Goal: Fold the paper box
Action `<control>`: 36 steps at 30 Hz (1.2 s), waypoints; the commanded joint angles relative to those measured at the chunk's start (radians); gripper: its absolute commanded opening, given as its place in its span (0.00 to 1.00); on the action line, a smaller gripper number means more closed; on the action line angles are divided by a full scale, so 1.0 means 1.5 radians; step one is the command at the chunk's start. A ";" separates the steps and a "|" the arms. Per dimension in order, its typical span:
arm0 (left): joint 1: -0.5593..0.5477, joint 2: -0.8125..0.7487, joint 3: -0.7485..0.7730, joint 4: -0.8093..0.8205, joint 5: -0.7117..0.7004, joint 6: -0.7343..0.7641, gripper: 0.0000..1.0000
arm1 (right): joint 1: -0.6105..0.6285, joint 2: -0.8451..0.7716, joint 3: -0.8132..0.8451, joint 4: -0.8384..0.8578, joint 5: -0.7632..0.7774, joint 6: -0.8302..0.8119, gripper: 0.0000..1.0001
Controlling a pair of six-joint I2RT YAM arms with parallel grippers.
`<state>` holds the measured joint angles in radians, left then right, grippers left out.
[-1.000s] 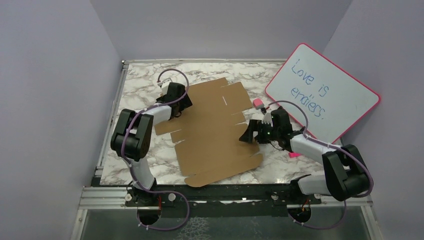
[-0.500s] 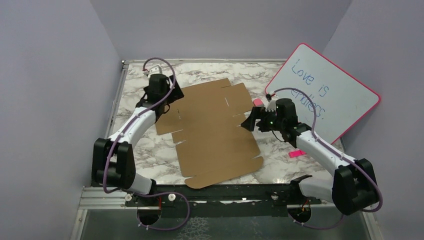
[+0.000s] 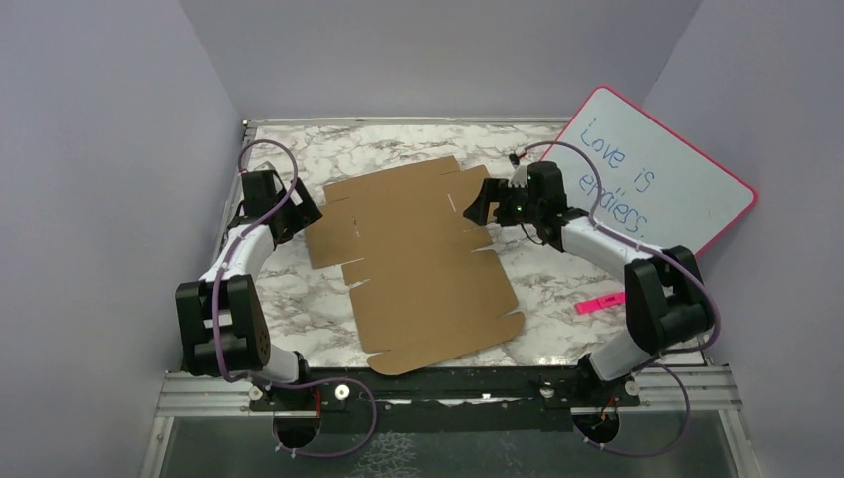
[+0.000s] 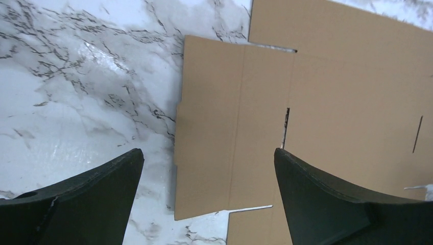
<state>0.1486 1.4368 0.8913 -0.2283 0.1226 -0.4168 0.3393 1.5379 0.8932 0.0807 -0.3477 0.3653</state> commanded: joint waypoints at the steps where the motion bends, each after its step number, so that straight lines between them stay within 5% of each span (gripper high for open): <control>1: 0.001 0.038 0.008 -0.011 0.053 0.044 0.99 | 0.004 0.080 0.072 0.063 0.049 -0.001 1.00; 9: 0.001 0.069 0.016 -0.014 0.060 0.061 0.99 | 0.002 0.201 0.138 0.095 0.157 0.022 1.00; 20: 0.001 0.132 0.041 -0.036 0.065 0.079 0.99 | 0.004 0.294 0.182 0.107 0.049 0.039 1.00; 36: 0.001 0.158 0.055 -0.042 0.136 0.091 0.98 | 0.003 0.149 -0.018 0.052 0.111 0.058 1.00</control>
<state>0.1486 1.6630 0.9554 -0.2794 0.2714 -0.2935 0.3393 1.8130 0.9283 0.2493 -0.2188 0.4385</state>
